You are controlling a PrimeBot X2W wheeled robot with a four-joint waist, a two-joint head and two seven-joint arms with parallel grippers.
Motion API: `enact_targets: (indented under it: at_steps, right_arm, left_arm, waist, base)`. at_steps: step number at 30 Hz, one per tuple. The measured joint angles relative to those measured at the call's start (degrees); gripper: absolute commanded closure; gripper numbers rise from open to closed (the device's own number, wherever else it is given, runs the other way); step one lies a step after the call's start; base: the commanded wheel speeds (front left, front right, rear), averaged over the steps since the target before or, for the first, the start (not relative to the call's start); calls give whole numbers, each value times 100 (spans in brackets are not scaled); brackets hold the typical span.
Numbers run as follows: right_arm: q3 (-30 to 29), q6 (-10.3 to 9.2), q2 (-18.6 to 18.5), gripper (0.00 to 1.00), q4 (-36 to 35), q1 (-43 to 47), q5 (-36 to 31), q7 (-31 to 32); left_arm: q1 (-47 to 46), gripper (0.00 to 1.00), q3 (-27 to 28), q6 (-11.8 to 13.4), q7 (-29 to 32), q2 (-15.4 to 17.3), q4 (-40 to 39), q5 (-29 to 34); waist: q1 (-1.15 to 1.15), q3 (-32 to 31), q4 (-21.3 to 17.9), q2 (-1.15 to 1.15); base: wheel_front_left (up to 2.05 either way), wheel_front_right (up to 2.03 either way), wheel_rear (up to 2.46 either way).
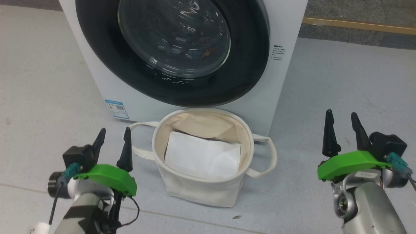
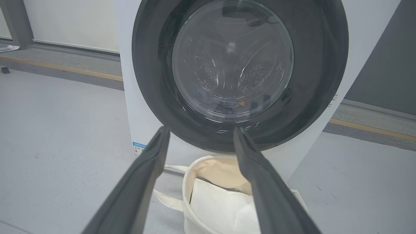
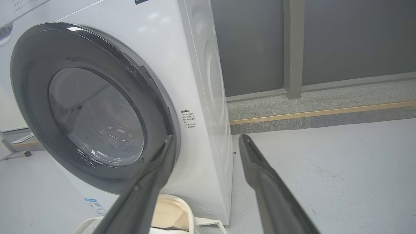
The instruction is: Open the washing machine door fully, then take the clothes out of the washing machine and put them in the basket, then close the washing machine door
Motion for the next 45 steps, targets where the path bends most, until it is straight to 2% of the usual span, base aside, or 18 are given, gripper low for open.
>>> enact_targets:
  at_steps: [17,23,32,38,45]
  right_arm:
    - [-43,0,1,0,15,-114,-907,-275]
    - [7,0,2,0,67,-255,-1260,-382]
    - [16,0,2,0,107,-269,-1235,-382]
    - [16,0,1,0,107,-269,-1203,-382]
    - [36,0,0,0,118,-269,-1185,-382]
  left_arm:
    - [-247,0,168,-121,-275,129,282,838]
    - [-413,0,199,-286,-375,109,404,1154]
    - [-413,0,456,-605,-375,-47,737,828]
    - [-415,0,549,-708,-375,-98,801,692]
    - [-418,0,589,-713,-375,-97,868,698]
  waist:
    - [0,28,-10,0]
    - [0,-19,-31,0]
    - [0,-83,-62,0]
    - [0,-94,-58,0]
    - [0,-102,-57,0]
  base:
    - [0,0,0]
    - [0,0,0]
    - [0,0,0]
    - [0,0,0]
    - [0,0,0]
